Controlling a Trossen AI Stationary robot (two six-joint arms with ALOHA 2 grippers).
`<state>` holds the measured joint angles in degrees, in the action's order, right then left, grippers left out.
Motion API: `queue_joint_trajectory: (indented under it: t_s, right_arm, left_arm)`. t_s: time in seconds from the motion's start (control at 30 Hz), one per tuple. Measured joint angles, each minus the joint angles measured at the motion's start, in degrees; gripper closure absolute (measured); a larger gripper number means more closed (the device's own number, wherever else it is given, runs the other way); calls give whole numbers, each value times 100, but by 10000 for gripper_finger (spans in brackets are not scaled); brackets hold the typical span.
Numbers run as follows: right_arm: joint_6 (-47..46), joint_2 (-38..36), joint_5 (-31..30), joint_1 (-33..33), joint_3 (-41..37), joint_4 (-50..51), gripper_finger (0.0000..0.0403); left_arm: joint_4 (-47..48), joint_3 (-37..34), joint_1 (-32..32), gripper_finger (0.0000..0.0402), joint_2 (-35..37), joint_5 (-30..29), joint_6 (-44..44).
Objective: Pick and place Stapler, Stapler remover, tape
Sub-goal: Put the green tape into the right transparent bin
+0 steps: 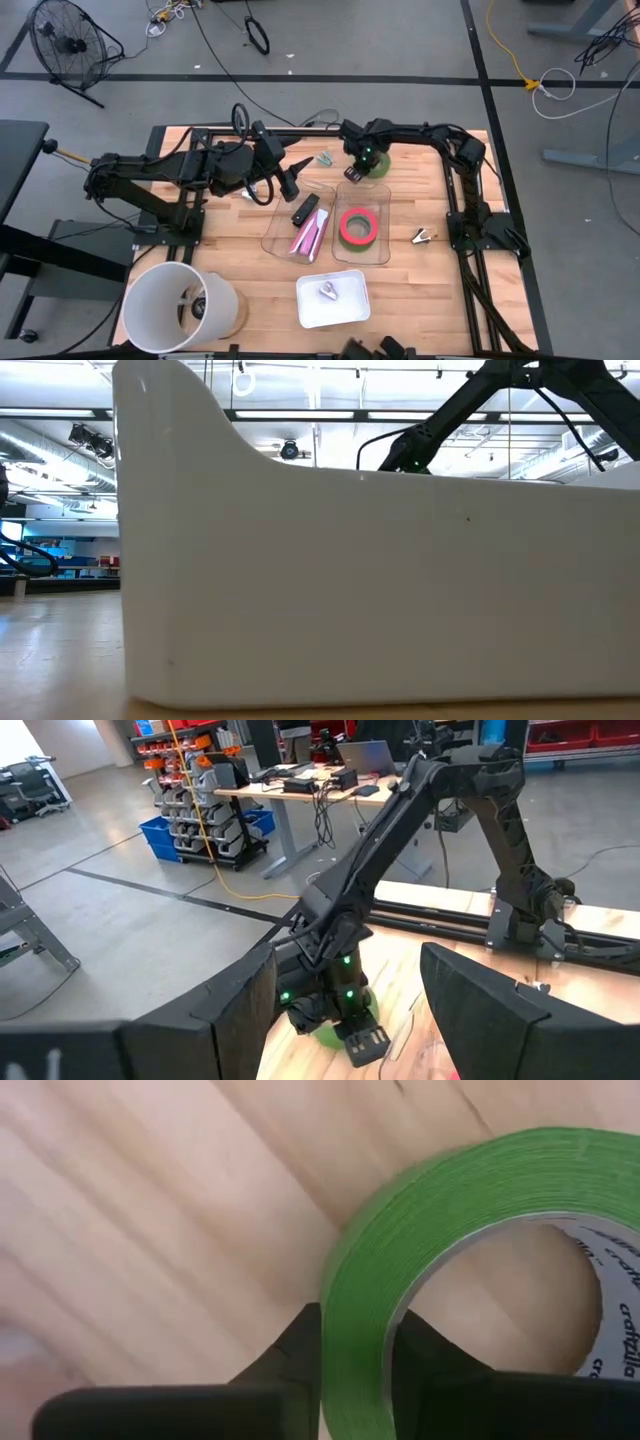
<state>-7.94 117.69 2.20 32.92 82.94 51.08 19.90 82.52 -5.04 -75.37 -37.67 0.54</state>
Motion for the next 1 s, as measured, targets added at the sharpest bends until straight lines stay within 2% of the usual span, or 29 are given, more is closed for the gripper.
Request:
queue_joint_trajectory:
  t_s: [0.33,0.57,0.67,0.83,1.0]
  right_arm:
    - [329,-45,4,-46,2062,1779,342]
    - [446,-48,183,-511,3270,3458,342]
    - [521,-82,179,-890,3525,3946,342]
    - [232,-370,593,-1707,3538,3819,342]
    - [-341,-518,330,-2541,3538,3821,342]
  left_arm:
    - [108,0,92,149,-163,-1,13]
    - [110,0,261,149,-188,-1,15]
    - [104,0,306,149,-188,-4,20]
    - [100,0,391,149,-188,-2,31]
    - [98,0,466,149,-188,-7,168]
